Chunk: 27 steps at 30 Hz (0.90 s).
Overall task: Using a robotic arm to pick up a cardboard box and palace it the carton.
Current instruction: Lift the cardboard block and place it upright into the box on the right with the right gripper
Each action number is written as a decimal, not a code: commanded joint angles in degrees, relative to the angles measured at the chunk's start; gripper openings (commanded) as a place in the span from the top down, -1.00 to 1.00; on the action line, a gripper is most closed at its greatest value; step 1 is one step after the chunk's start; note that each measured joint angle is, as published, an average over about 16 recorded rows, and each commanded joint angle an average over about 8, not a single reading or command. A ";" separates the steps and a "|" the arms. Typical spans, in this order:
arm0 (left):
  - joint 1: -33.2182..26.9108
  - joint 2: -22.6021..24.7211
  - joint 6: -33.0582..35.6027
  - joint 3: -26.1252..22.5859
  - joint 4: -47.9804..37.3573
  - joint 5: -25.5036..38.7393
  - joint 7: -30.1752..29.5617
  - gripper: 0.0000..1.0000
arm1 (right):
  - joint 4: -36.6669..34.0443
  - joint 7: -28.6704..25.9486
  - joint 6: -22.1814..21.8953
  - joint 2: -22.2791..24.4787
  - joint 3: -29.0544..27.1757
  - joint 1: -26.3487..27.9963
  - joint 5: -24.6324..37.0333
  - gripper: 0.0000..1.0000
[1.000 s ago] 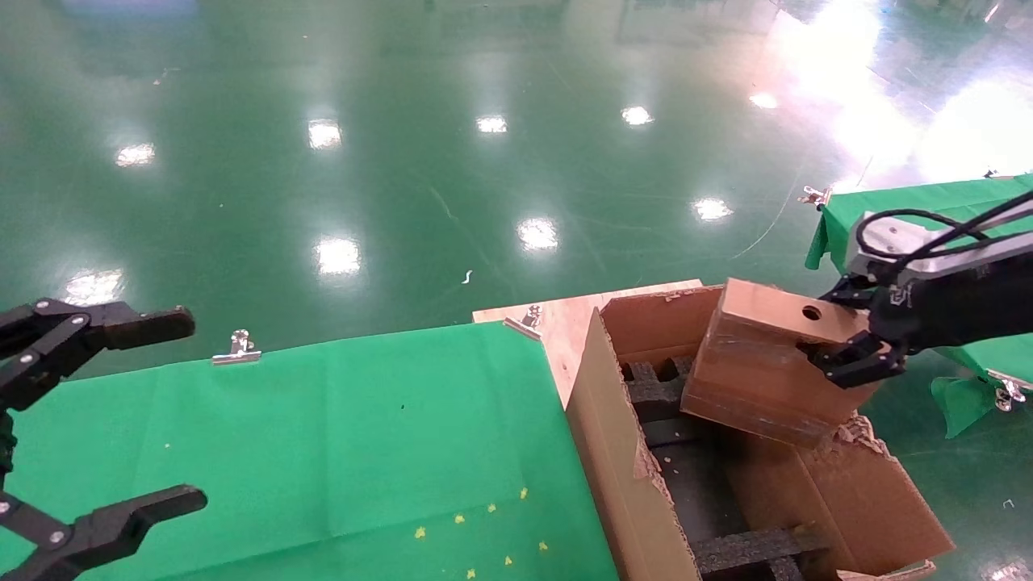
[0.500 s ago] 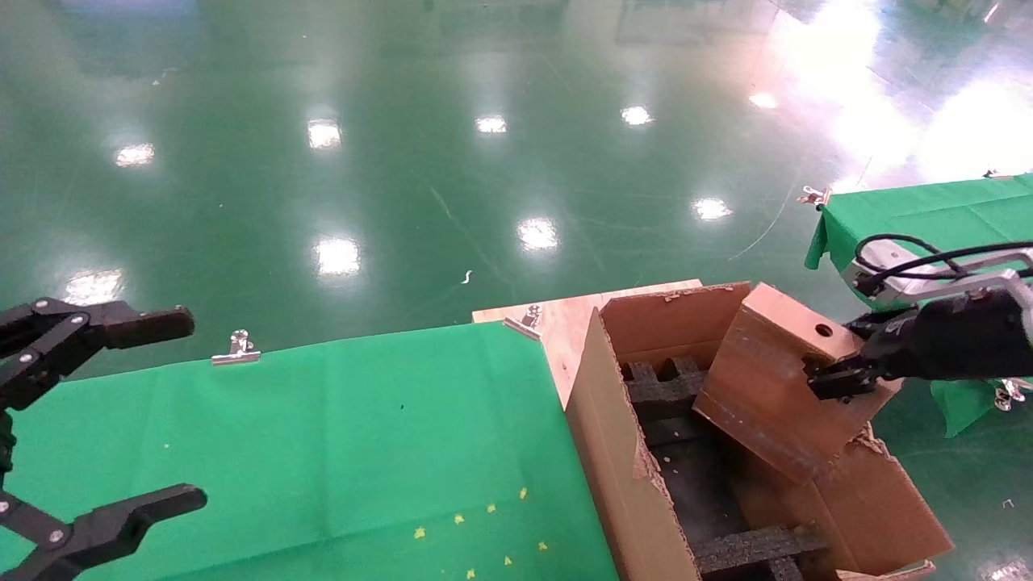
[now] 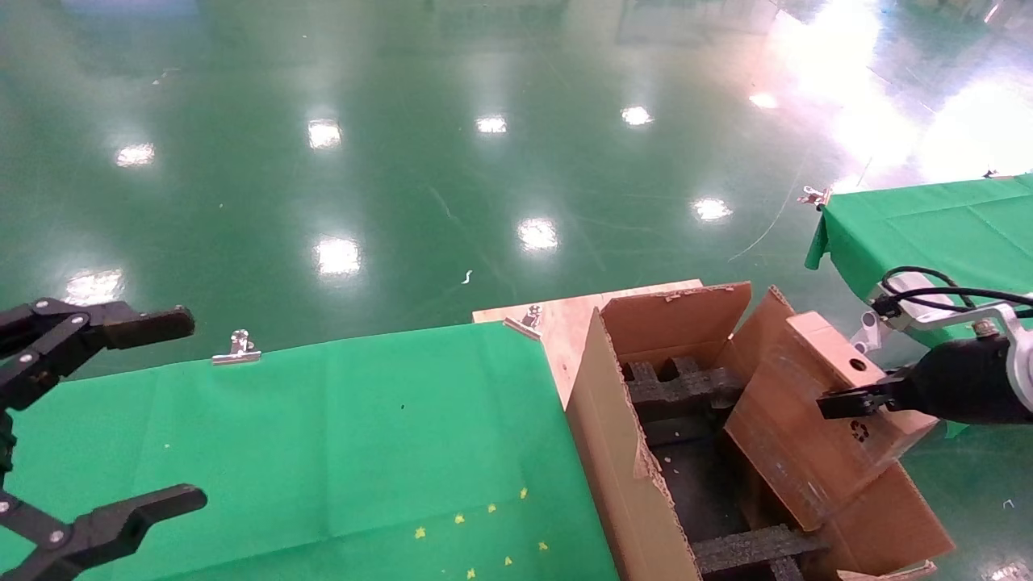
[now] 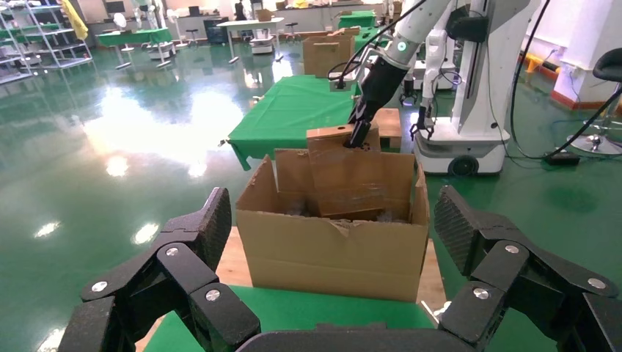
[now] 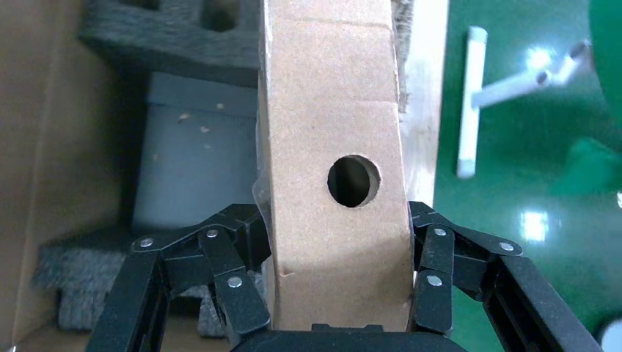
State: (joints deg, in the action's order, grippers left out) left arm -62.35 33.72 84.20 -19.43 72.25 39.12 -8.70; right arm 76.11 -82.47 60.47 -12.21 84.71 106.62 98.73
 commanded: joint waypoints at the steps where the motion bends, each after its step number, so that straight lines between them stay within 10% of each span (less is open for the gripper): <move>1: 0.00 0.00 0.00 0.00 0.00 0.00 0.00 -1.00 | 0.80 -4.57 -0.06 -0.30 0.42 -0.22 2.47 1.00; 17: 0.00 0.00 -0.01 -0.01 0.00 -0.01 0.01 -1.00 | 1.66 -31.02 2.94 -7.80 2.67 -1.83 20.52 1.00; 27: 0.00 -0.01 -0.01 -0.02 0.00 -0.01 0.01 -1.00 | 1.80 -34.56 -0.36 -9.14 3.07 -4.26 20.52 1.00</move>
State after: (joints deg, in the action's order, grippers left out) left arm -62.36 33.71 84.19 -19.45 72.25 39.11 -8.69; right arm 77.88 -116.69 60.19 -21.27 87.86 102.35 119.33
